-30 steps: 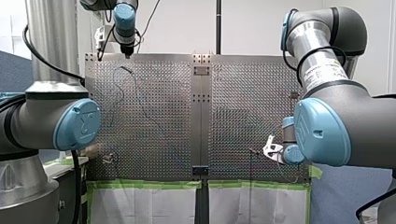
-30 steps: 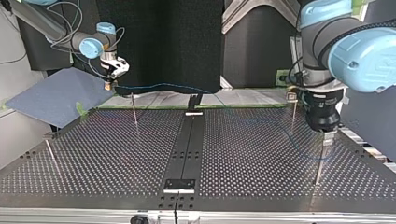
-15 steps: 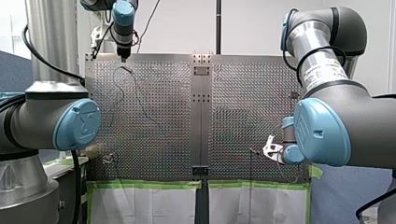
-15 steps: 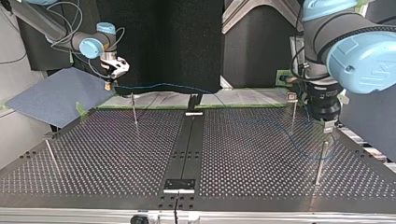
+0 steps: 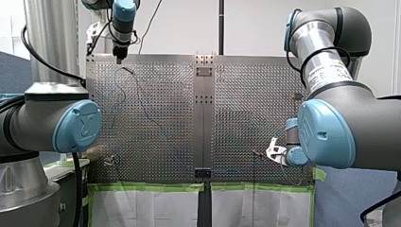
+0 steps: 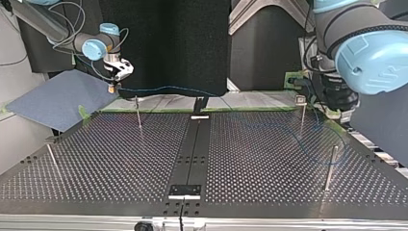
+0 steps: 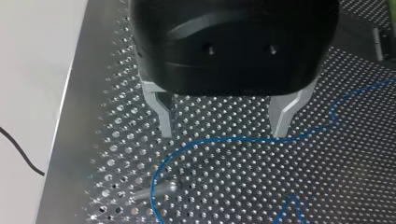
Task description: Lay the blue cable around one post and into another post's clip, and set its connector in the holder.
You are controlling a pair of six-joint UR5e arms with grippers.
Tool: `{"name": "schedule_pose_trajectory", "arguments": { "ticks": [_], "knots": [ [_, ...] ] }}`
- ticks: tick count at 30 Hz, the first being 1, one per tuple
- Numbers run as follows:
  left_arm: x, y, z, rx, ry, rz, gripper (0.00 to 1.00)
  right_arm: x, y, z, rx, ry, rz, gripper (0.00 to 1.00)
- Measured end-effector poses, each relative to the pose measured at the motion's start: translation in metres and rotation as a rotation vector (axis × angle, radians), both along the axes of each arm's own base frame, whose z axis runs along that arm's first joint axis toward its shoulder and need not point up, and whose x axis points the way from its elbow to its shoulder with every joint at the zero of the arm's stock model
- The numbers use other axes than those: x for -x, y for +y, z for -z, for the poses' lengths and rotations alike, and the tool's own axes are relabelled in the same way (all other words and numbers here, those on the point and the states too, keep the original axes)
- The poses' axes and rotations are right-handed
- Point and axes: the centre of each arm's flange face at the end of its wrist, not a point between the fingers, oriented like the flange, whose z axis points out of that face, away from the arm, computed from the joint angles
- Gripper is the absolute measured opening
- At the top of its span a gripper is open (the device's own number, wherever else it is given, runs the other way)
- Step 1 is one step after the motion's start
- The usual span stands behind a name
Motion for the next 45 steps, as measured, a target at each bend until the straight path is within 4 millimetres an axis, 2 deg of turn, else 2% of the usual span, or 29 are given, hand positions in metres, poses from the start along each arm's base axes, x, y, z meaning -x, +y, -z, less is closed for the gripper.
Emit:
{"name": "schedule_pose_trajectory", "arguments": {
  "ticks": [26,45],
  "knots": [
    [0.032,0.001,0.002,-0.026,0.214,0.009,1.00,0.000,0.001,0.000,-0.003,0.002,-0.001,0.00],
    [0.036,0.000,0.002,-0.030,0.232,0.011,1.00,0.000,0.000,0.000,-0.003,0.004,-0.001,0.00]
  ]
}}
